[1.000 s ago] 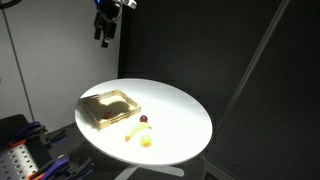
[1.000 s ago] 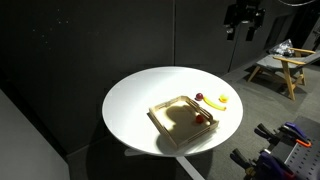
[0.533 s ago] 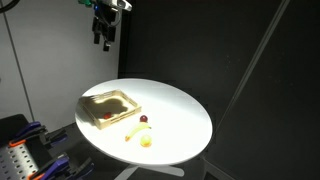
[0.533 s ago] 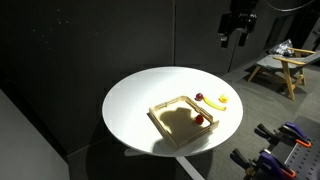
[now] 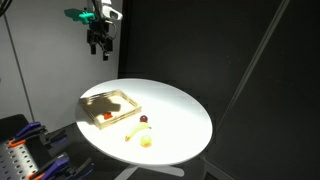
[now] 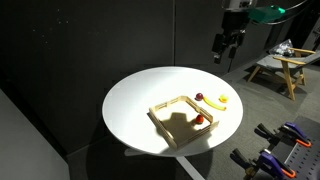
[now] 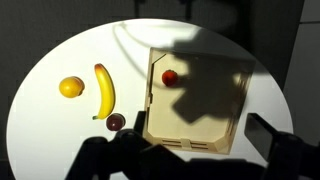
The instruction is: Put the strawberry on the table.
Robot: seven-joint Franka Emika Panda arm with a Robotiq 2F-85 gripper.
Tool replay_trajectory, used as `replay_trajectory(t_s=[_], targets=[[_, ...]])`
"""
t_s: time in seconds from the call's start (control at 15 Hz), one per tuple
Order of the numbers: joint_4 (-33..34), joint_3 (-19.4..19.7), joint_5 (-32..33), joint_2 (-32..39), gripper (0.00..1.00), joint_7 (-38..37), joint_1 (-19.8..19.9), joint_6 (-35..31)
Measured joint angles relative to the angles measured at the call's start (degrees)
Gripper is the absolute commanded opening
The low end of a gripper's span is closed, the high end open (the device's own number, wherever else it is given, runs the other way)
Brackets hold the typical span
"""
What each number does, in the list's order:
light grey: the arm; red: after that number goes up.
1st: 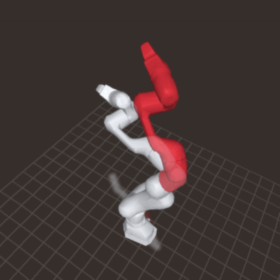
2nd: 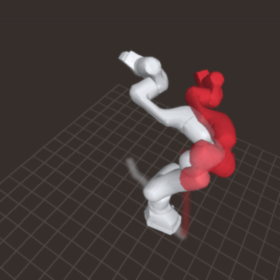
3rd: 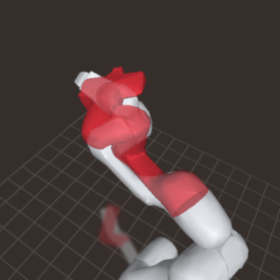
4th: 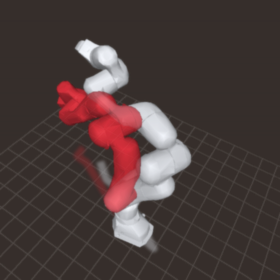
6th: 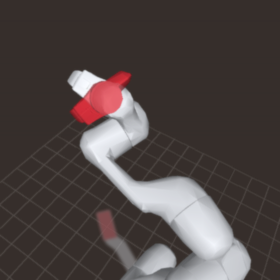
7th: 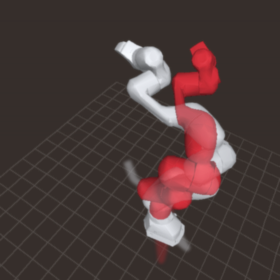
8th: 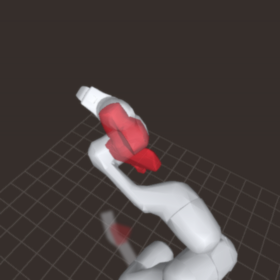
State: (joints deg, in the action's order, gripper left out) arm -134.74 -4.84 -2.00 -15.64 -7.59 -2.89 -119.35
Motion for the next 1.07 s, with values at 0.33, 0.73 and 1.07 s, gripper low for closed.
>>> replay_trajectory(t_s=[0.33,0.73,1.07], targets=[[-5.5,-0.9,1.3,0.3,1.00,1.2,-1.0,-8.6],[-9.4,-1.9,3.7,3.6,1.00,1.2,-1.6,-15.5],[-9.1,-2.6,5.0,9.4,1.00,1.2,-1.8,-18.4]])
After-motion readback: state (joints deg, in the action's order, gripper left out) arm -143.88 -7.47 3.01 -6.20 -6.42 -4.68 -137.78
